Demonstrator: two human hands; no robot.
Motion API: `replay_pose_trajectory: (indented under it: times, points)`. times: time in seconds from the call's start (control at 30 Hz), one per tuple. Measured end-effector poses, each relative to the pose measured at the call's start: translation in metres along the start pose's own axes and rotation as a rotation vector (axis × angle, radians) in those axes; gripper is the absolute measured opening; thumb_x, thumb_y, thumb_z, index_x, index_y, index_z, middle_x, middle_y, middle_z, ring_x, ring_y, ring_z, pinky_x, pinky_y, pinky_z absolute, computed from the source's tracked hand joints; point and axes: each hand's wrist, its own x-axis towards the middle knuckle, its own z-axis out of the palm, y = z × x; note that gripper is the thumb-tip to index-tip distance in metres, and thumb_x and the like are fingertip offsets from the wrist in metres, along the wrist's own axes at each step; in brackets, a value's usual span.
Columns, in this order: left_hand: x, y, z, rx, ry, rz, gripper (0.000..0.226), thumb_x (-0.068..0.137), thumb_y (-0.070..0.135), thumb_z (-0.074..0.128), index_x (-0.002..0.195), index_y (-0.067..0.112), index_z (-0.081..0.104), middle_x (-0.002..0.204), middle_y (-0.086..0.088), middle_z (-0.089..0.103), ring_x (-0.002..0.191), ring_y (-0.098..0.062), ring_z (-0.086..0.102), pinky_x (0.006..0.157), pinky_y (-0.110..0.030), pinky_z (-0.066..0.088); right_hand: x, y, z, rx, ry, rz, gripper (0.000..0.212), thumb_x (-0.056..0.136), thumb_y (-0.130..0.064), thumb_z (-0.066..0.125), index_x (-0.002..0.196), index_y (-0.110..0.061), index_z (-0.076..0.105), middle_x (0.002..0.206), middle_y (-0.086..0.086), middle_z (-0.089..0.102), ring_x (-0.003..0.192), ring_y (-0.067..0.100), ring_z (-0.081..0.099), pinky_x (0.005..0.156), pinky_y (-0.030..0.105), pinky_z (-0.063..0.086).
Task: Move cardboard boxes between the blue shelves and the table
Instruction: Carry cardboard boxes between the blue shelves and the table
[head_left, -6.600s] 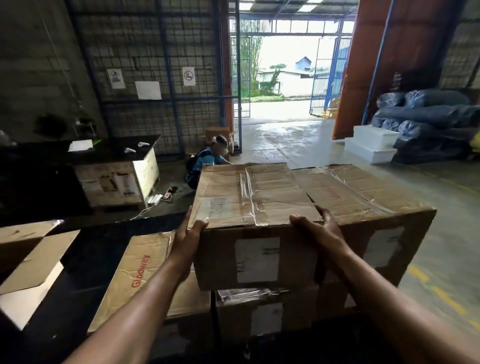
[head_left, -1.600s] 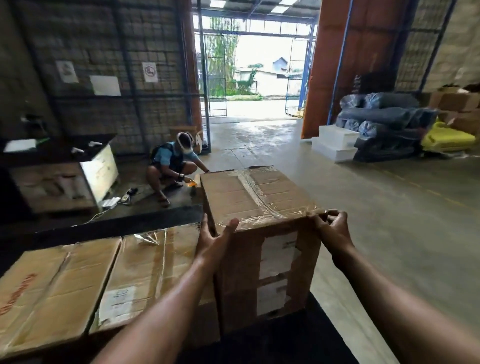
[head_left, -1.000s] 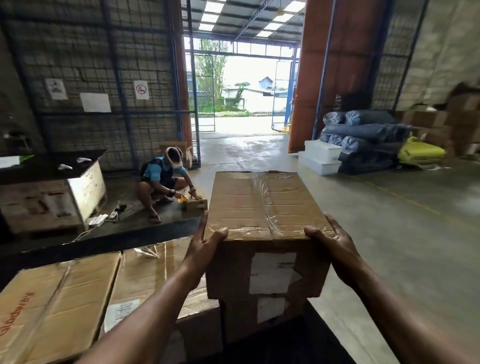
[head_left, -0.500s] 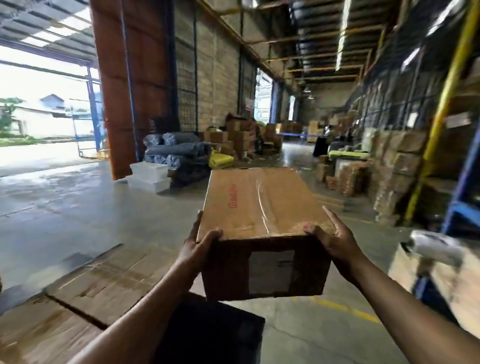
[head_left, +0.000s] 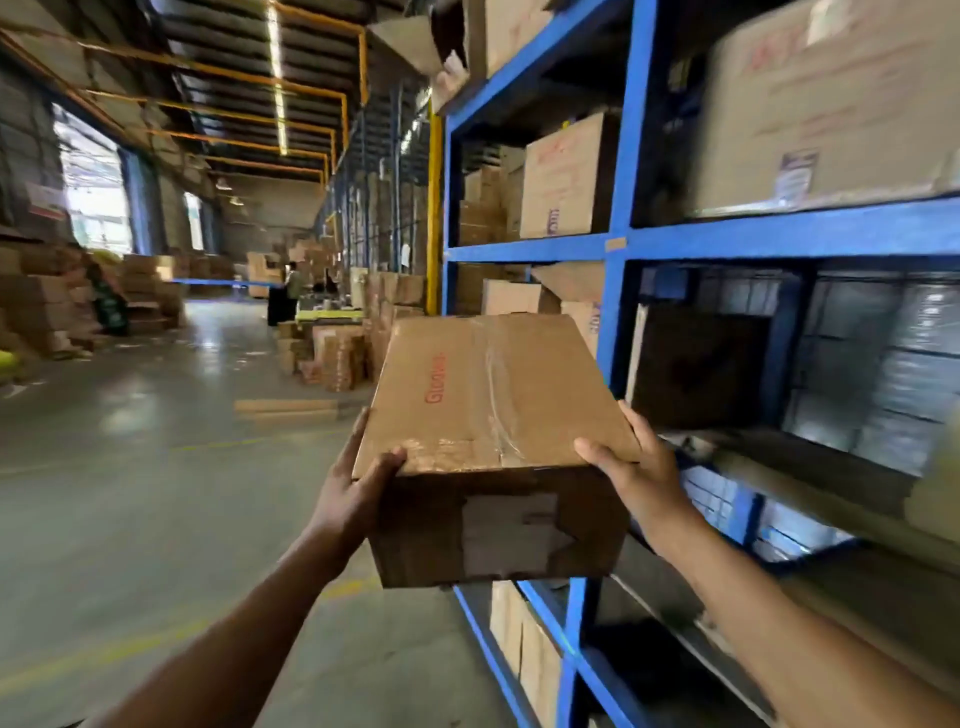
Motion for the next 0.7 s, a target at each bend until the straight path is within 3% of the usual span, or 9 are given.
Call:
replay_pose_trajectory:
  times: [0.07, 0.13, 0.23, 0.33, 0.4, 0.53, 0.6, 0.7]
  points:
    - [-0.012, 0.008, 0.039, 0.007, -0.057, 0.025, 0.082, 0.076, 0.055, 0.063, 0.152, 0.044, 0.034, 0.134, 0.010, 0.055, 0.122, -0.013, 0.052, 0.109, -0.037, 0.042, -0.017, -0.004, -0.045, -0.043, 0.071, 0.009, 0.068, 0.080, -0.027, 0.082, 0.138, -0.034, 0.048, 0.123, -0.014, 0.064, 0.096, -0.018, 0.059, 0.074, 0.002, 0.046]
    - [-0.025, 0.013, 0.075, -0.012, -0.101, 0.041, 0.083, 0.076, 0.053, 0.063, 0.153, 0.042, 0.034, 0.137, 0.007, 0.054, 0.125, -0.015, 0.051, 0.111, -0.038, 0.041, -0.037, -0.008, -0.085, -0.077, 0.129, 0.012, 0.082, 0.074, -0.039, 0.084, 0.146, -0.034, 0.044, 0.129, -0.013, 0.061, 0.104, -0.015, 0.058, 0.080, 0.006, 0.047]
    - [-0.037, 0.014, 0.130, -0.026, -0.189, 0.072, 0.083, 0.077, 0.053, 0.063, 0.154, 0.040, 0.035, 0.141, 0.006, 0.054, 0.130, -0.017, 0.050, 0.112, -0.039, 0.040, -0.065, -0.014, -0.143, -0.105, 0.226, 0.038, 0.097, 0.060, -0.057, 0.081, 0.147, -0.039, 0.042, 0.133, -0.011, 0.060, 0.118, 0.006, 0.059, 0.102, 0.033, 0.048]
    - [-0.038, 0.019, 0.185, -0.060, -0.319, 0.077, 0.088, 0.074, 0.064, 0.066, 0.154, 0.043, 0.034, 0.132, 0.019, 0.057, 0.129, -0.016, 0.052, 0.110, -0.037, 0.040, -0.085, -0.019, -0.196, -0.098, 0.329, 0.066, 0.097, 0.058, -0.056, 0.082, 0.145, -0.041, 0.044, 0.134, -0.007, 0.062, 0.120, 0.014, 0.060, 0.106, 0.045, 0.047]
    - [-0.032, 0.021, 0.221, -0.110, -0.384, 0.060, 0.094, 0.068, 0.069, 0.068, 0.153, 0.045, 0.035, 0.134, 0.014, 0.059, 0.129, -0.016, 0.053, 0.115, -0.043, 0.038, -0.088, -0.020, -0.226, -0.100, 0.409, 0.064, 0.093, 0.059, -0.052, 0.085, 0.143, -0.041, 0.046, 0.131, -0.007, 0.063, 0.118, 0.012, 0.061, 0.105, 0.045, 0.048]
    - [-0.007, 0.017, 0.280, -0.231, -0.544, -0.005, 0.081, 0.069, 0.065, 0.073, 0.143, 0.058, 0.041, 0.140, 0.005, 0.059, 0.130, -0.022, 0.054, 0.114, -0.054, 0.038, -0.081, -0.013, -0.263, -0.128, 0.512, 0.061, 0.088, 0.071, -0.040, 0.086, 0.147, -0.039, 0.041, 0.134, -0.008, 0.060, 0.116, 0.008, 0.060, 0.105, 0.042, 0.048]
    - [0.011, 0.008, 0.301, -0.224, -0.607, -0.028, 0.083, 0.067, 0.069, 0.074, 0.142, 0.062, 0.039, 0.138, 0.007, 0.057, 0.127, -0.022, 0.055, 0.112, -0.055, 0.040, -0.069, -0.005, -0.273, -0.145, 0.537, 0.082, 0.091, 0.070, -0.044, 0.085, 0.148, -0.042, 0.039, 0.135, -0.011, 0.058, 0.113, 0.004, 0.059, 0.105, 0.041, 0.047]
    - [0.047, -0.010, 0.327, -0.199, -0.626, -0.018, 0.081, 0.066, 0.072, 0.071, 0.139, 0.065, 0.036, 0.127, 0.020, 0.058, 0.118, -0.007, 0.056, 0.110, -0.048, 0.041, -0.038, 0.012, -0.281, -0.184, 0.558, 0.104, 0.090, 0.071, -0.049, 0.084, 0.147, -0.047, 0.036, 0.140, -0.012, 0.052, 0.120, 0.009, 0.055, 0.108, 0.042, 0.043]
